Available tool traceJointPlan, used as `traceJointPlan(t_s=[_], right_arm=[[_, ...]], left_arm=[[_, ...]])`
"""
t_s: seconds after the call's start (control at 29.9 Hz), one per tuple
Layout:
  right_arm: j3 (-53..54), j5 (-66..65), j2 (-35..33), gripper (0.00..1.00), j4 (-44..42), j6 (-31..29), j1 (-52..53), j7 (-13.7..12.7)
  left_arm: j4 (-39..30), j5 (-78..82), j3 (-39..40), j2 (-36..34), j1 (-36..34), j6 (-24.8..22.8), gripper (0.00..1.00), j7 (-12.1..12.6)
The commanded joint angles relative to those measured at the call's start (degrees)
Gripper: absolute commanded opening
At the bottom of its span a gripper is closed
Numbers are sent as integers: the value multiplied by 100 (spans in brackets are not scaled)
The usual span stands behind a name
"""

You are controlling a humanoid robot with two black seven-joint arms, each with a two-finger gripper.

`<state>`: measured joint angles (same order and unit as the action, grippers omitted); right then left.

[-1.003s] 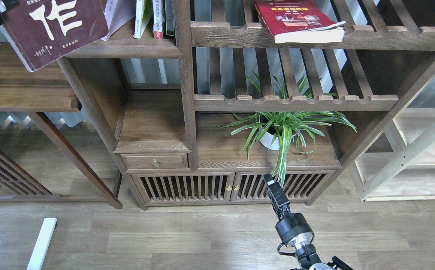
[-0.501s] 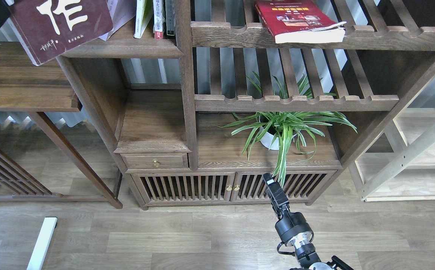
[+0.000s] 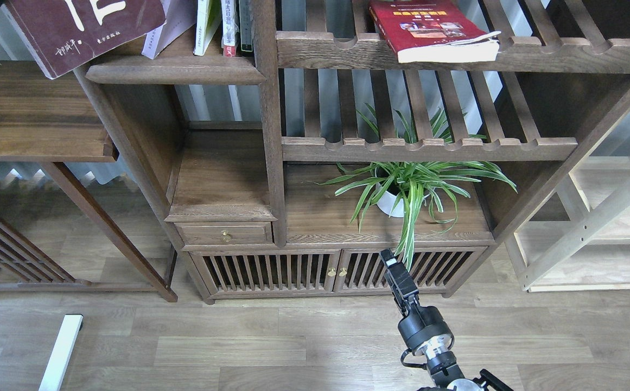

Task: Organize books on shelf
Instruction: 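Push the dark red book onto the top shelf beside the white book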

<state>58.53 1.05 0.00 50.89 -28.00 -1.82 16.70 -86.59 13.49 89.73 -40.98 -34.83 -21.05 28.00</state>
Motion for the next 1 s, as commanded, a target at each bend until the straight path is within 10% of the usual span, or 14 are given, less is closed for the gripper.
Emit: traceJointPlan(t_s=[0.0,0.97], right_arm=[[0,0,0,95,0,0,41,0],[0,18,-35,95,17,0,-3,0]], left_arm=[[-209,-21,1,63,3,443,3,0],[203,514,-280,248,-14,822,2,-57]])
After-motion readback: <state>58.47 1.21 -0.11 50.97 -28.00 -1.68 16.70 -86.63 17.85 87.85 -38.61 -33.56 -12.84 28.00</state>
